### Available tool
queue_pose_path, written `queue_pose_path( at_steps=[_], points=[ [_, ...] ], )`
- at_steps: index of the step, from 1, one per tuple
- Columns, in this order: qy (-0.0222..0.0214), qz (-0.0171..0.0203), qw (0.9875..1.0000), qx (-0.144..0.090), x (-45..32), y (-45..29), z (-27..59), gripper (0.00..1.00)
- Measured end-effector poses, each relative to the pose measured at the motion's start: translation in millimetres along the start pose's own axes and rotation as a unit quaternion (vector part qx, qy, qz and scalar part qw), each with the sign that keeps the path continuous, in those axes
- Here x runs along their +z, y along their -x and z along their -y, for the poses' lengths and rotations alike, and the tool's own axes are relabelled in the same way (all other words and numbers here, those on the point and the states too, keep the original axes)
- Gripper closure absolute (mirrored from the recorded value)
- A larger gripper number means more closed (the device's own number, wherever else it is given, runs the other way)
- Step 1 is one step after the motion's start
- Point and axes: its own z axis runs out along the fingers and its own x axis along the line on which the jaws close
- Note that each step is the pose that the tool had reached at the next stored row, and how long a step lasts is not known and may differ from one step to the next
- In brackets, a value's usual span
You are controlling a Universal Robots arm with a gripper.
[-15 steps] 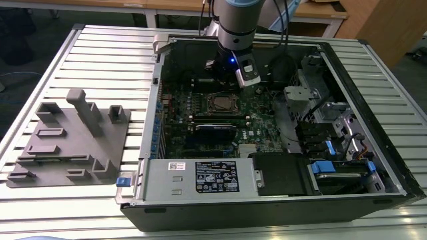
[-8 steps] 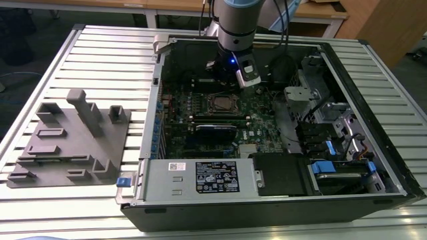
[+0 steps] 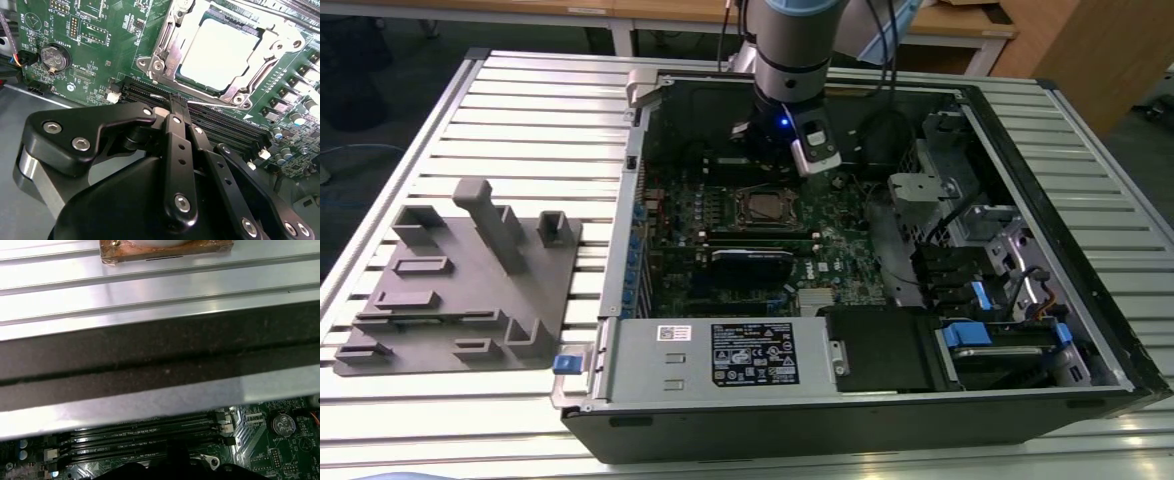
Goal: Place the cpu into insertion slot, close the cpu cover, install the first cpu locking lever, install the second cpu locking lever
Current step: 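Install the first cpu locking lever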
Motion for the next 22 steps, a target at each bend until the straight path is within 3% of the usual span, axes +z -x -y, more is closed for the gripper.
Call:
queue_pose_path(
  at_steps=[2, 12, 22],
  points=[
    [0.0002, 0.0019, 1.0, 0.0, 0.0, -1.1, 0.2, 0.89],
    [0.0003, 0.0023, 1.0, 0.0, -0.1, -1.3, 0.2, 0.89],
    [0.0003, 0.0065, 0.9999, 0.008, -0.1, -1.5, 0.3, 0.89]
  ],
)
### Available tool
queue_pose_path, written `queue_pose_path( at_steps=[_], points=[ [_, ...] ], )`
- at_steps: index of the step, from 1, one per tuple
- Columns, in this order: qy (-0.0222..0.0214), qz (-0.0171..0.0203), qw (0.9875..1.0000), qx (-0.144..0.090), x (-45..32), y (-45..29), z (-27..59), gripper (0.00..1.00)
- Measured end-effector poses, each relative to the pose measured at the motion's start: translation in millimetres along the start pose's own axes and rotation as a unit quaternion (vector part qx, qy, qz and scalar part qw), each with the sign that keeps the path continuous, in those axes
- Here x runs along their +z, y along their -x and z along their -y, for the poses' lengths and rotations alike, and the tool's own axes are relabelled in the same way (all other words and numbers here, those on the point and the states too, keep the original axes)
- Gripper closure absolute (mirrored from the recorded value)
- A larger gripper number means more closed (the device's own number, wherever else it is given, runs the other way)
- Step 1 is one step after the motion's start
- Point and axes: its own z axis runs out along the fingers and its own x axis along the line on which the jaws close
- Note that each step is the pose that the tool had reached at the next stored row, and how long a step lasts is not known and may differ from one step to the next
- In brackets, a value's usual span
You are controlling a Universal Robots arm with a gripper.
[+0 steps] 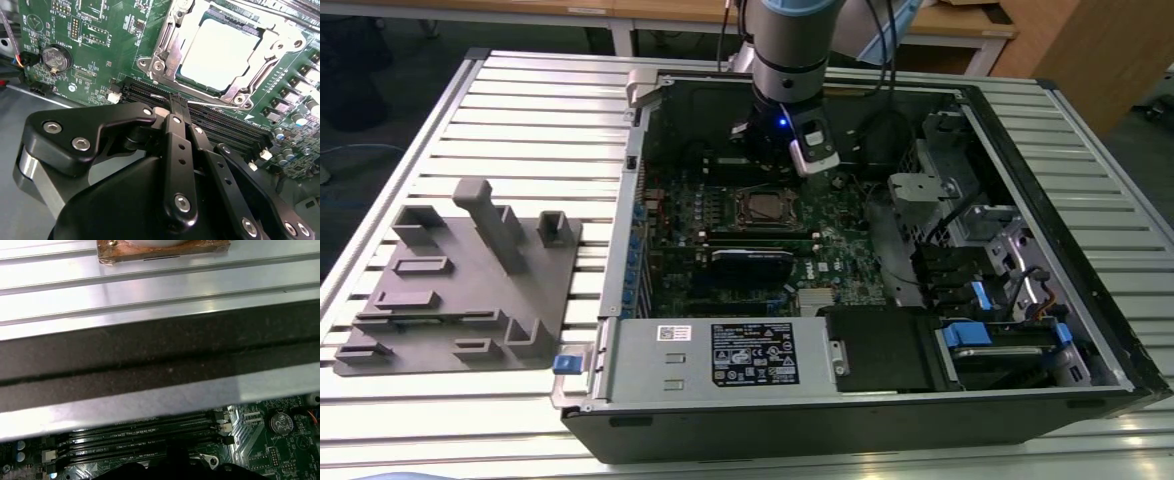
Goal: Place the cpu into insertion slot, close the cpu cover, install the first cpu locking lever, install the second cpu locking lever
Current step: 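Install the first cpu locking lever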
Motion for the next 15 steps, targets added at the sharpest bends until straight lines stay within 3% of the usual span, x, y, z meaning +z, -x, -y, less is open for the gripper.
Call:
queue_pose_path(
  at_steps=[3, 10, 15],
  points=[
    [-0.0008, 0.0038, 0.9998, 0.019, 0.1, -0.1, 0.0, 0.89],
    [-0.001, 0.006, 0.9996, 0.028, -0.4, -6.7, 1.0, 0.89],
    [-0.0018, 0.0101, 0.9988, 0.047, -0.5, -7.0, 1.2, 0.89]
  ],
)
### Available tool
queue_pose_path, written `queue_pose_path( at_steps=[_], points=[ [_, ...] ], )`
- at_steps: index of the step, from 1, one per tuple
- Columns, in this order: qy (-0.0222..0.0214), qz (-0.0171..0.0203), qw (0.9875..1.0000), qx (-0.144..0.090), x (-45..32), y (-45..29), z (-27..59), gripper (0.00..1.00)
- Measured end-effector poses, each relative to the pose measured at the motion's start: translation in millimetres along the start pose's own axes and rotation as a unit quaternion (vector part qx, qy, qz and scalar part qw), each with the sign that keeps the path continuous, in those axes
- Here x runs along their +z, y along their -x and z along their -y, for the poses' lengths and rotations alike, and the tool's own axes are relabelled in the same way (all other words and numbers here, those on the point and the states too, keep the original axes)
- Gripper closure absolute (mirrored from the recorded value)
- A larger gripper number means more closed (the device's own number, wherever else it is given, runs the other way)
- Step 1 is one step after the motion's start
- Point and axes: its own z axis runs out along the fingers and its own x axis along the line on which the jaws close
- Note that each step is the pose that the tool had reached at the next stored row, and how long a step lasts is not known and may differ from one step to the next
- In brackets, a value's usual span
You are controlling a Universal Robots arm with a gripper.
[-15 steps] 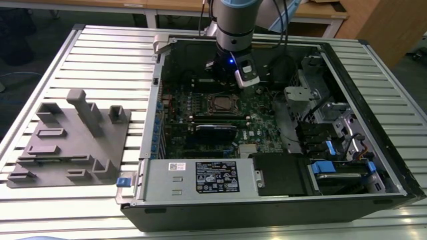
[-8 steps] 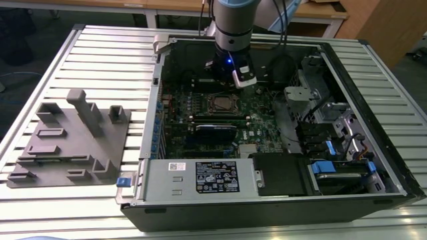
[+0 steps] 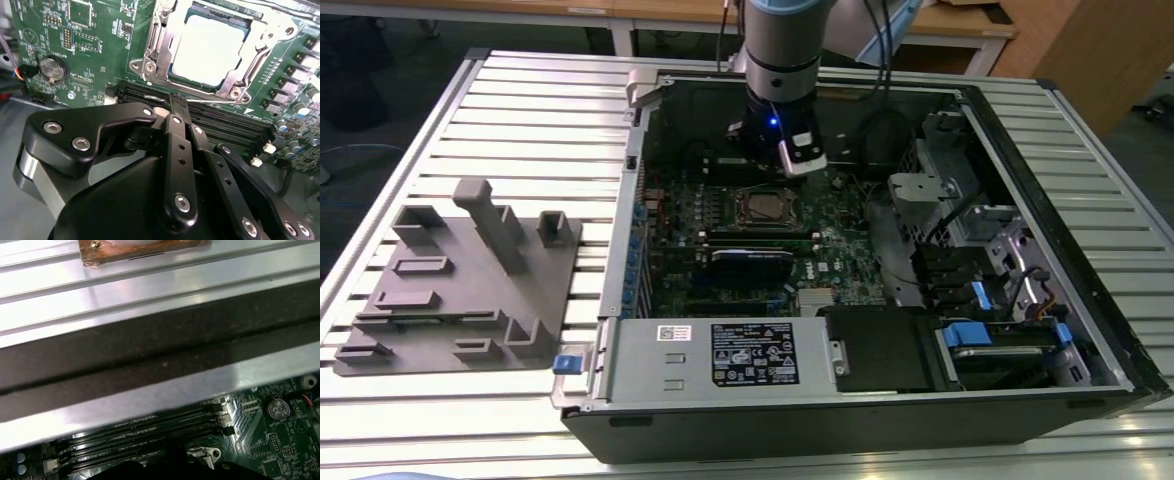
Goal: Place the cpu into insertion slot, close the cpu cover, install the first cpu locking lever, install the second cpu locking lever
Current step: 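Install the first cpu locking lever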
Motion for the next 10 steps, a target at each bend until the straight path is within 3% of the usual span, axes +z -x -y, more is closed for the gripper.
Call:
queue_pose_path(
  at_steps=[6, 10],
  points=[
    [-0.0019, 0.0085, 0.999, 0.043, 0.2, 0.0, 0.0, 0.89],
    [-0.0024, 0.0105, 0.9986, 0.053, 0.0, -1.9, 0.4, 0.89]
  ],
)
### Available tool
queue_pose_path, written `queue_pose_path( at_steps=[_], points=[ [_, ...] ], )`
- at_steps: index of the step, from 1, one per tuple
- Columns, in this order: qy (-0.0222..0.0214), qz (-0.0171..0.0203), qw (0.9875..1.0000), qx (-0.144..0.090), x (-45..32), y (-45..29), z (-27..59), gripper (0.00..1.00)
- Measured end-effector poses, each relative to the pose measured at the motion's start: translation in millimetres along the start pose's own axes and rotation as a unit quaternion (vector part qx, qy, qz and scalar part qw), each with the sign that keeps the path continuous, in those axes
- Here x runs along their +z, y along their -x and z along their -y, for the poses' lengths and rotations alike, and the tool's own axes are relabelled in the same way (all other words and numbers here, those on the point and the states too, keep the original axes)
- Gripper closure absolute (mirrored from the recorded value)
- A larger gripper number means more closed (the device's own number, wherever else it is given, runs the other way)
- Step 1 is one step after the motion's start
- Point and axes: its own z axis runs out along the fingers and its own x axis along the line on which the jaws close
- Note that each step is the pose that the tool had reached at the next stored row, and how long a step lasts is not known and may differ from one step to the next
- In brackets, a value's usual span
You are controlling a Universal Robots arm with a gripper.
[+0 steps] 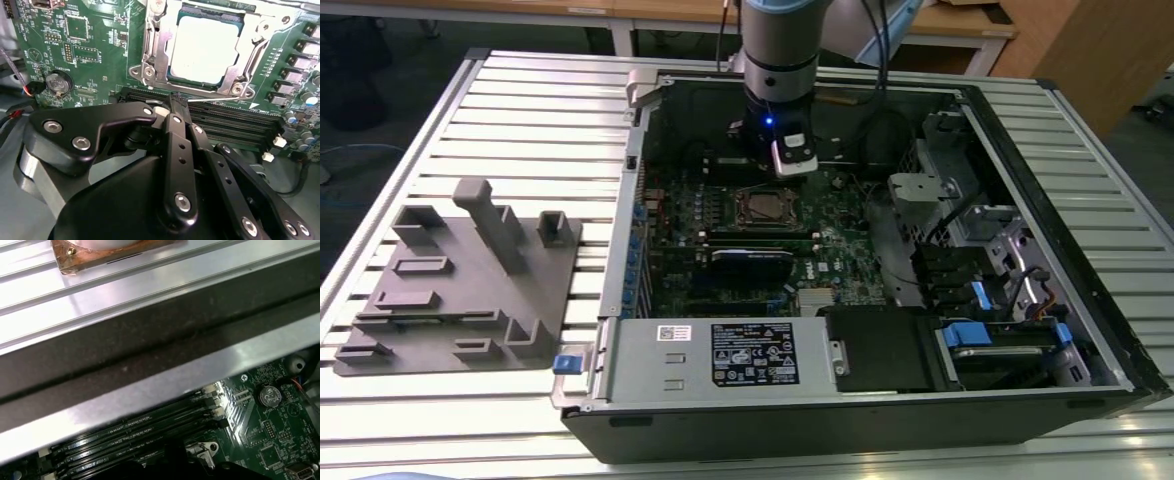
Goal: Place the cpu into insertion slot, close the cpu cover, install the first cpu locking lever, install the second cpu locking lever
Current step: 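Install the first cpu locking lever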
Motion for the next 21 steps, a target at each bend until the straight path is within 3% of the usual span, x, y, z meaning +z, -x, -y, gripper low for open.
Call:
queue_pose_path(
  at_steps=[14, 21],
  points=[
    [-0.0007, 0.0041, 0.9998, 0.019, 0.3, -3.1, -1.6, 0.89],
    [0.0016, 0.0119, 0.9996, 0.025, 0.6, -3.2, -1.7, 0.89]
  ],
)
